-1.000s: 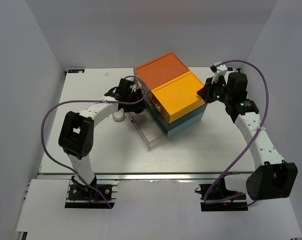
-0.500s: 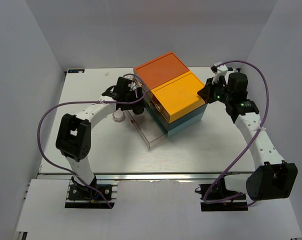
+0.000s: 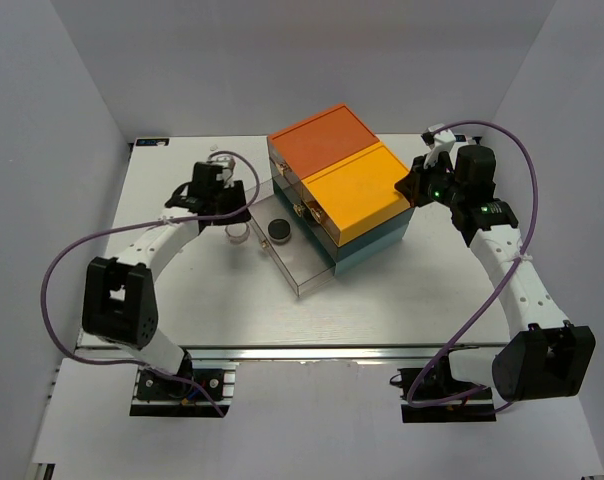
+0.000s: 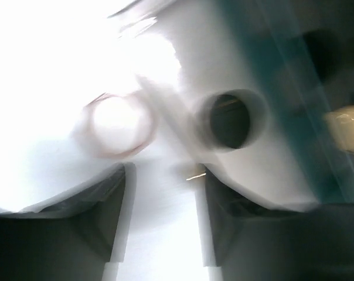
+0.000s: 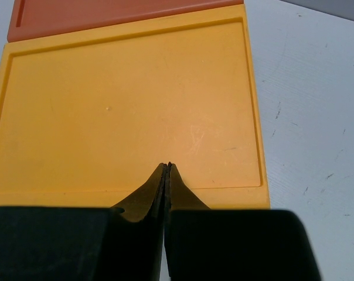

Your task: Organize the makeup

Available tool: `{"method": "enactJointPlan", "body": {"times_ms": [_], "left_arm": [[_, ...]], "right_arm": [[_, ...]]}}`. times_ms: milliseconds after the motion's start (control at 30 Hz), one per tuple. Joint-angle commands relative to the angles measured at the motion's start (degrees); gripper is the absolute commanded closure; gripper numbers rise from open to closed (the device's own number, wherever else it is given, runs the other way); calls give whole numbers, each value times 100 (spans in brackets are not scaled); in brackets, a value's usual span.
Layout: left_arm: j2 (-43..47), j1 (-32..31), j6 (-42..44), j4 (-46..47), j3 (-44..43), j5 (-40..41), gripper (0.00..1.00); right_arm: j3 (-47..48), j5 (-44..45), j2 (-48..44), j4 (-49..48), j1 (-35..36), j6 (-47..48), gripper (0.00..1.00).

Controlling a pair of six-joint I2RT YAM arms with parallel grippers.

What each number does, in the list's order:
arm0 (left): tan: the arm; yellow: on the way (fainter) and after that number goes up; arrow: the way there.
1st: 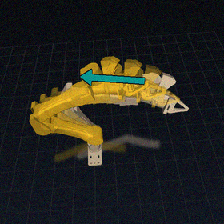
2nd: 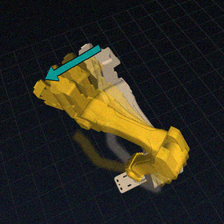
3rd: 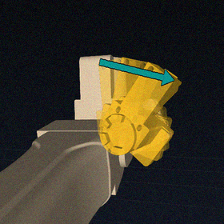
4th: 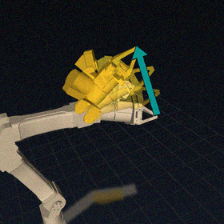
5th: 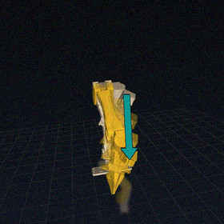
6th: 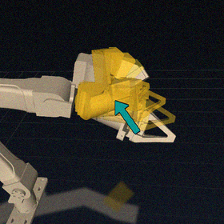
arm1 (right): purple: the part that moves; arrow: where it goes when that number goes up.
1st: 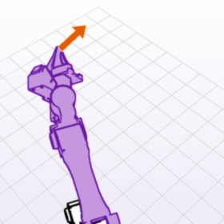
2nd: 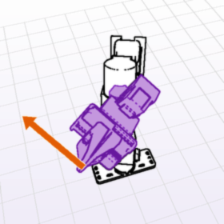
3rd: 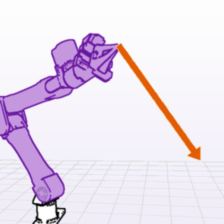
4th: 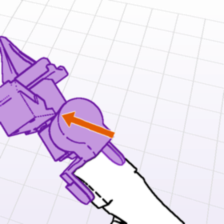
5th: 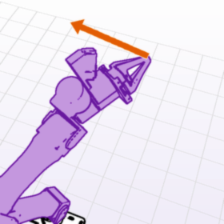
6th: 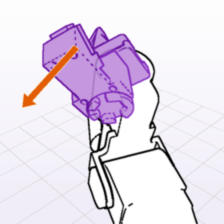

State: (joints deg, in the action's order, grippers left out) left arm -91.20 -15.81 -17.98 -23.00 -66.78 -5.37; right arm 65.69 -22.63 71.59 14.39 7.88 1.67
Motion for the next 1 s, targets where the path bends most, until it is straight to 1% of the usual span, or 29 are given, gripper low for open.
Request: {"method": "enactJointPlan", "body": {"times_ms": [0,33,67,133,300,467,600,667,967], "left_arm": [[515,430,680,-256,490,264,28],[541,430,943,-309,560,403,20],[550,430,1050,-319,674,405,9],[454,430,1251,-327,702,413,2],[-274,430,1630,-240,518,273,2],[-653,439,1789,-20,377,334,2],[-926,430,1789,173,280,230,2],[-926,430,1789,313,219,133,2],[-1751,421,1596,542,-378,-8,2]], "right_arm": [[-109,-13,-102,-226,-32,17,100],[-127,-13,-102,-244,-32,0,100],[-144,-22,-93,-244,-32,-18,100],[-144,-48,-75,-253,-32,-44,100],[-74,-48,-40,-226,-23,0,100],[-83,-4,-66,-191,-32,35,100],[-92,4,-84,-174,-58,61,100],[-74,4,-67,-156,-59,53,100],[40,-57,92,-130,-67,0,100]]}}
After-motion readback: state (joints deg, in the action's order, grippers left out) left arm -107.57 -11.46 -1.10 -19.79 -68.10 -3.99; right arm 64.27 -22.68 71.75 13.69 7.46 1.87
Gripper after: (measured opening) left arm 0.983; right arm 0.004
